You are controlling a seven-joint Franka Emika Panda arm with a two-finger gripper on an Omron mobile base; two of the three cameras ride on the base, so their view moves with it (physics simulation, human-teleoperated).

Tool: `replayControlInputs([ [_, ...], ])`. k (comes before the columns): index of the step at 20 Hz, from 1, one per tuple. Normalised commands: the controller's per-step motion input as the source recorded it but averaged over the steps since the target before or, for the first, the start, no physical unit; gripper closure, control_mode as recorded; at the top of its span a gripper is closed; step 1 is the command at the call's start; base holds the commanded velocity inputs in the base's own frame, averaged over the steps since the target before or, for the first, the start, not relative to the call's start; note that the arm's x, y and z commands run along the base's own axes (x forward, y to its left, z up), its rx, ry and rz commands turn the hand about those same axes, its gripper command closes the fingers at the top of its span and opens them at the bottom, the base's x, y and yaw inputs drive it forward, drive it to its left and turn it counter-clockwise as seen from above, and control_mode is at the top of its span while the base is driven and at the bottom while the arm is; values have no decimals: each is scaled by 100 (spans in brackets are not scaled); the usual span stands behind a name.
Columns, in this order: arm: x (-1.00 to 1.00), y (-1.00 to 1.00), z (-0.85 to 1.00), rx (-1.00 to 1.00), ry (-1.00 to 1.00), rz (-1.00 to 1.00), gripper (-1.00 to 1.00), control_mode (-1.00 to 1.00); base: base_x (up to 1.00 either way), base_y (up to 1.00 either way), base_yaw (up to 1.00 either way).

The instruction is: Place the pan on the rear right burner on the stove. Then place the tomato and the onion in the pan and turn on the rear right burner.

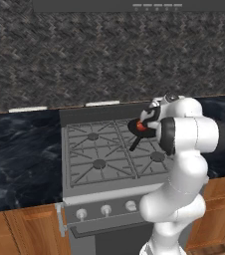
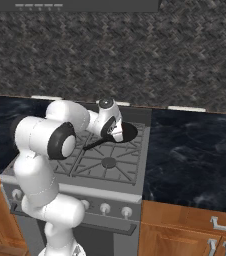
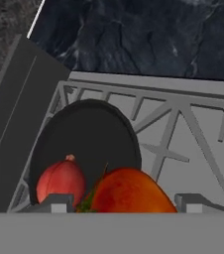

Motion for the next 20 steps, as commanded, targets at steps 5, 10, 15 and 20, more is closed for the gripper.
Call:
replayControlInputs([
  [5, 28, 0, -25, 0, 6, 0, 100, -100, 0, 0, 0],
  [10, 29, 0, -24, 0, 6, 0, 100, -100, 0, 0, 0],
  [15, 25, -4, -24, 0, 6, 0, 100, -100, 0, 0, 0],
  [20, 23, -7, -22, 0, 6, 0, 100, -100, 0, 0, 0],
])
